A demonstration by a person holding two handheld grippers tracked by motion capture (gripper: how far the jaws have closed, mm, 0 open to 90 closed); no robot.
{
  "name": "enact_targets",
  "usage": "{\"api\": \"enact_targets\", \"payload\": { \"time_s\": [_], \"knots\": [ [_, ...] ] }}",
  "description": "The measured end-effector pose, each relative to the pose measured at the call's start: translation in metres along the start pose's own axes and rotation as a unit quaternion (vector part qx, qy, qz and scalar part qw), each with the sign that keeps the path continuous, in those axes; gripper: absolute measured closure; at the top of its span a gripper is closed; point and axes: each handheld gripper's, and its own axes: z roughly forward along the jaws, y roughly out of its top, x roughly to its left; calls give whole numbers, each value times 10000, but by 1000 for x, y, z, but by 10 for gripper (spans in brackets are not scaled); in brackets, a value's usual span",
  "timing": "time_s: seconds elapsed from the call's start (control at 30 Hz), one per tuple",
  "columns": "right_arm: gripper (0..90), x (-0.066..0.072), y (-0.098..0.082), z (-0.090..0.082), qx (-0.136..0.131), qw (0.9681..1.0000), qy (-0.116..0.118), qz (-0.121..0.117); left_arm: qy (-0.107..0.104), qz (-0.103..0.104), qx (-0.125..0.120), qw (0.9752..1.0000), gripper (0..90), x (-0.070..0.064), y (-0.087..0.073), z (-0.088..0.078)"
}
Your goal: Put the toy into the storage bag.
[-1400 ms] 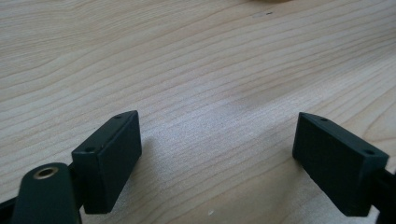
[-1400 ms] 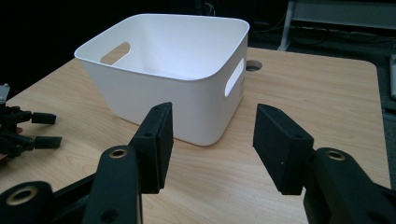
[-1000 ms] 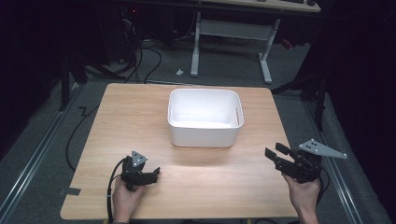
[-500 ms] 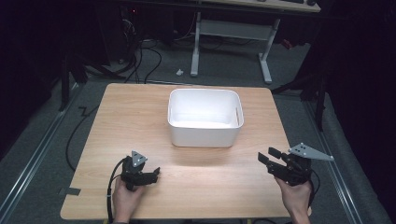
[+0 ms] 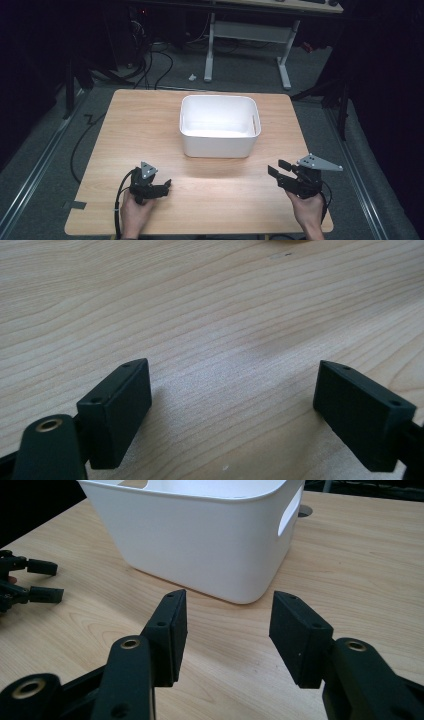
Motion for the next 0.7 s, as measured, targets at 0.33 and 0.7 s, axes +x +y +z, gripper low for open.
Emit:
{"api": "enact_targets", "payload": {
  "time_s": [0.33, 0.7],
  "knots": [
    [493, 2, -5, 10, 68, 10000, 24, -2, 0, -1, 0, 10000, 158, 0, 0, 0],
    [481, -3, -15, 19, 182, 9998, -4, 86, 0, -2, -1, 10000, 158, 0, 0, 0]
  ]
}}
